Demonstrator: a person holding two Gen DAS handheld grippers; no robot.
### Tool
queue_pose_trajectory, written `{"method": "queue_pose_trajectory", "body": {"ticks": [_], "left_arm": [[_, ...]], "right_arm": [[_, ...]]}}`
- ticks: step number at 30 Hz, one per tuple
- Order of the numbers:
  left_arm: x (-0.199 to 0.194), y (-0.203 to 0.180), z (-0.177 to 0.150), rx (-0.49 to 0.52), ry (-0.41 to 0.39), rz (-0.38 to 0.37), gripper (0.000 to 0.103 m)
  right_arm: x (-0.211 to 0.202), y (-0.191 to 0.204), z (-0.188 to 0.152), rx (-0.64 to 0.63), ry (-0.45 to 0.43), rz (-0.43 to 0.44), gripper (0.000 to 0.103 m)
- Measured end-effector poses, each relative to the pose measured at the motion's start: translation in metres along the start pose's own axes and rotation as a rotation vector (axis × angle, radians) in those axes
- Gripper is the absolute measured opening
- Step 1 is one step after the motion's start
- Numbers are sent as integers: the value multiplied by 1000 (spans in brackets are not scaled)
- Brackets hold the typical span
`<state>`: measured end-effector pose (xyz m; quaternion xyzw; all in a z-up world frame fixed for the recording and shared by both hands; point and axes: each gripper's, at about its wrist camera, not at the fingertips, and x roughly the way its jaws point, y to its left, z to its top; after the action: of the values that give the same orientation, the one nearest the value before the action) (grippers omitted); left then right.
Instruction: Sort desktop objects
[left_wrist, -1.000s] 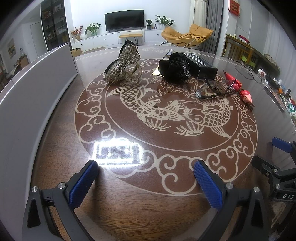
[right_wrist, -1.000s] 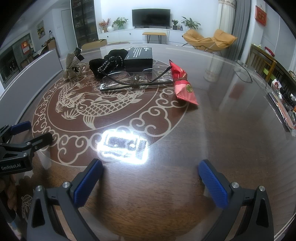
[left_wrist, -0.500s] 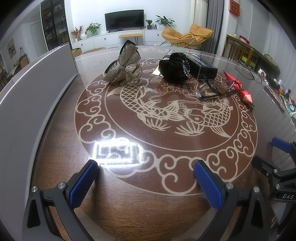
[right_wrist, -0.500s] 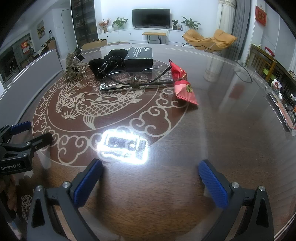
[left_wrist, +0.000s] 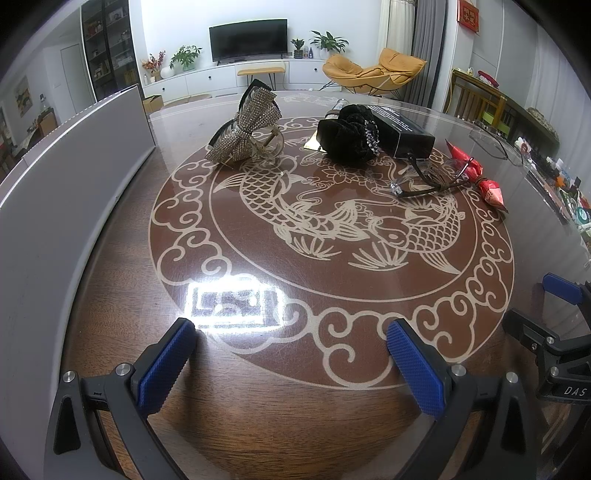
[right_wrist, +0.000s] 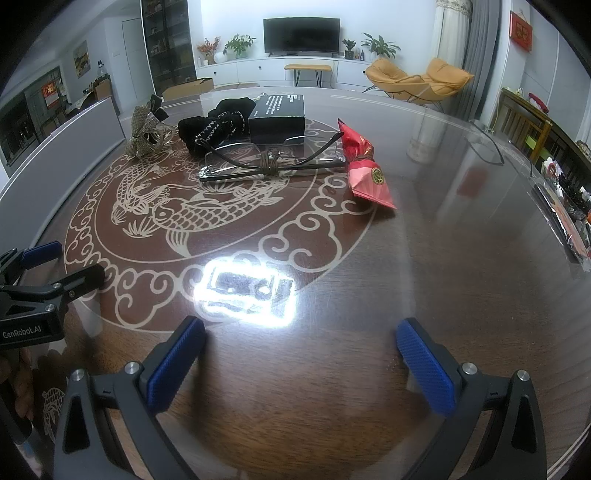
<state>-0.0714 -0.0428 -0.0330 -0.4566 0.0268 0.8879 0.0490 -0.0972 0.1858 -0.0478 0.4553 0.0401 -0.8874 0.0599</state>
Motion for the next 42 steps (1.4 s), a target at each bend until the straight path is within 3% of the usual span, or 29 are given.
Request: {"method": "queue_pose_trajectory", "body": {"ticks": [30,42], "left_arm": [[-2,-1,-1,-1,0,1,103],[-2,-1,-1,-1,0,1,103]], "right_arm": [[1,-1,0,-12,0,8,103],[-2,-29,-4,-63,0,46,103]]}}
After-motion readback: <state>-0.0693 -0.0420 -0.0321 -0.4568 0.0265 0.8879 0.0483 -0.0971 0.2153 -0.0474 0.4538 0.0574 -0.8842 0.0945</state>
